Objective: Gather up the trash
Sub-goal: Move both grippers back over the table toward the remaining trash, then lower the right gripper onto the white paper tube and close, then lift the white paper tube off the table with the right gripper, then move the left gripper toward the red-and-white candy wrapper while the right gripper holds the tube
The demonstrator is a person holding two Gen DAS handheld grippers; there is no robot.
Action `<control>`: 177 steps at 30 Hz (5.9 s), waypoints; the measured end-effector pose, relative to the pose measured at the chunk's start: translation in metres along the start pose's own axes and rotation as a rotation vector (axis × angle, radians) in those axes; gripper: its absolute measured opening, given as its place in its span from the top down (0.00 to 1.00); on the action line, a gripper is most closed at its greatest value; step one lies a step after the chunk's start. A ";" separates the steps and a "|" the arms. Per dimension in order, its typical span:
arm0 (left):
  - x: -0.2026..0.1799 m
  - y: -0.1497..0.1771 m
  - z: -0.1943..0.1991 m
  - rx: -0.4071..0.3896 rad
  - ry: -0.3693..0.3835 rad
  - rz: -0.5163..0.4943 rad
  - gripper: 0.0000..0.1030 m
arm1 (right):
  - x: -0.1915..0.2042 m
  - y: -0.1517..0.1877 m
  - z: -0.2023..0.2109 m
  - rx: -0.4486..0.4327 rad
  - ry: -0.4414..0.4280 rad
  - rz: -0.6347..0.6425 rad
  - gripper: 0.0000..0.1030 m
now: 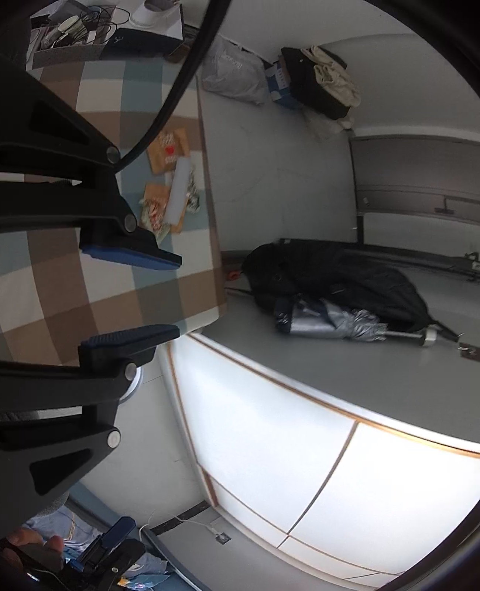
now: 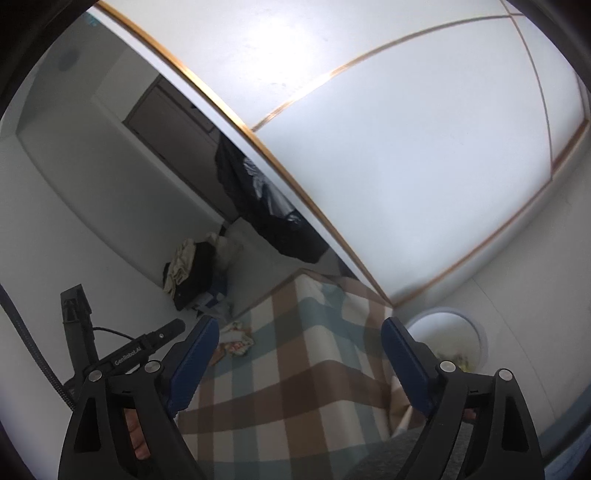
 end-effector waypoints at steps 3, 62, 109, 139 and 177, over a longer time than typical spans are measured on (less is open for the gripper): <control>0.024 -0.010 0.023 -0.081 -0.029 0.024 0.67 | 0.037 -0.003 0.001 -0.048 -0.048 0.068 0.06; 0.240 0.053 0.012 -0.143 -0.113 0.385 0.02 | 0.184 0.120 -0.261 0.430 0.036 0.730 0.13; 0.238 0.060 -0.012 -0.043 -0.158 0.374 0.02 | 0.133 0.126 -0.276 0.517 -0.033 0.531 0.84; 0.120 0.089 -0.065 0.249 -0.039 -0.021 0.03 | 0.082 0.122 -0.146 0.319 -0.067 0.311 0.84; 0.035 0.089 -0.138 0.342 -0.109 -0.230 0.18 | 0.019 0.094 -0.113 0.165 0.219 0.075 0.83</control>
Point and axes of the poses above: each gripper's, at about its wrist camera, not at the fingertips, and z roughly against the way its jaws point, x to its left, y to its underside, the point moved 10 cm from there along -z, roughly the way its jaws point, and after that the axes turned 3 degrees about -y, right-handed, at the moved point
